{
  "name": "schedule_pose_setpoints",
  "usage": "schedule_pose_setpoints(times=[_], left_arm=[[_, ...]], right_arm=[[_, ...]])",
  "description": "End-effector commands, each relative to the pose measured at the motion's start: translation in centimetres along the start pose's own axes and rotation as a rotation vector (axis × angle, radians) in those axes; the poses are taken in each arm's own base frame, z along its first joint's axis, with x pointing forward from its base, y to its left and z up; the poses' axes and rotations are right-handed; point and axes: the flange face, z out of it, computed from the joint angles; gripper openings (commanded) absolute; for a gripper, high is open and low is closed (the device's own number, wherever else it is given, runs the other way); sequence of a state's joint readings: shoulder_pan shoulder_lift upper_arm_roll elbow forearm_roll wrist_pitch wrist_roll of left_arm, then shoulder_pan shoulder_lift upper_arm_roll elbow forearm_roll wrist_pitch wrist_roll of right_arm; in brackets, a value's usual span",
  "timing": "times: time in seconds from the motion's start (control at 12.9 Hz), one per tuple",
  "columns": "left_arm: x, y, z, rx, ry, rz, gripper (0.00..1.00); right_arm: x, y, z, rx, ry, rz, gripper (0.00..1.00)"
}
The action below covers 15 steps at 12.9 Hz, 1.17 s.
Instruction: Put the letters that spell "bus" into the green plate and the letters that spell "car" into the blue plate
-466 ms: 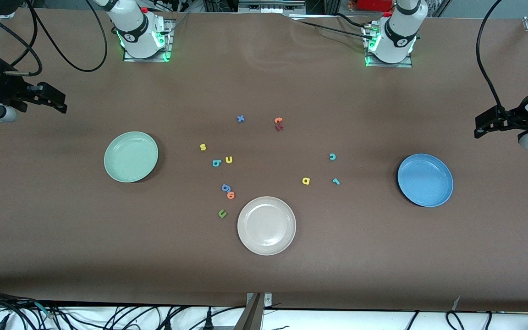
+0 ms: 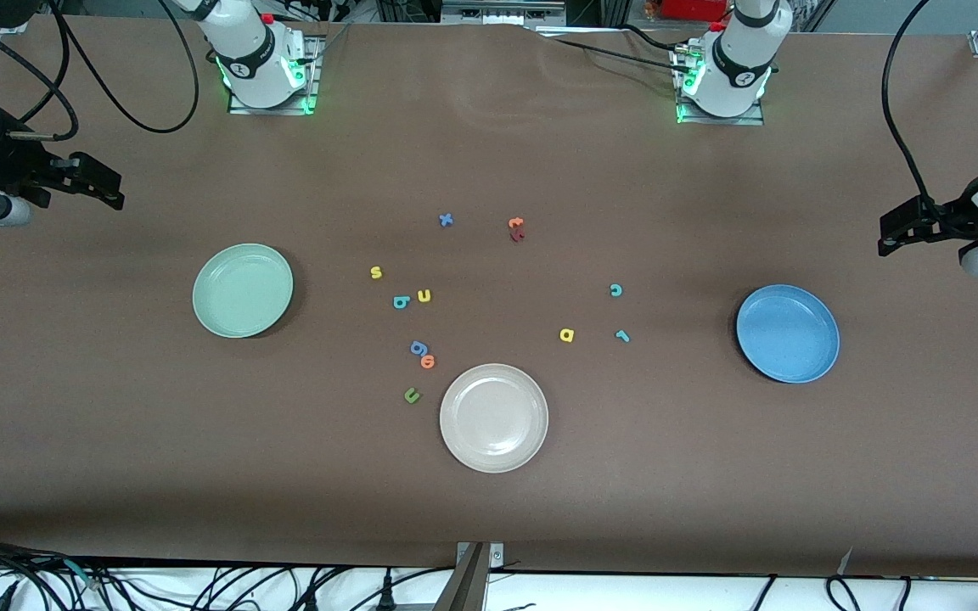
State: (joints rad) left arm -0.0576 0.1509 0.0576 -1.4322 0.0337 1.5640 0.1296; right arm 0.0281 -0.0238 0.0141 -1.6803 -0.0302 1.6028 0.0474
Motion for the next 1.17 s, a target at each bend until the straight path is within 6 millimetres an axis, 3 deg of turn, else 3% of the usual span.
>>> schedule_pose_setpoints(times=[0.0, 1.09], left_arm=[[-0.04, 0.19, -0.79, -0.033, 0.002, -0.003, 1.0], [0.07, 1.01, -0.89, -0.033, 0.004, 0.009, 1.0]], right_arm=[[0.01, -0.16, -0.59, 0.005, -0.003, 0.009, 1.0], [0.0, -0.16, -0.65, 0.005, -0.003, 0.009, 1.0]])
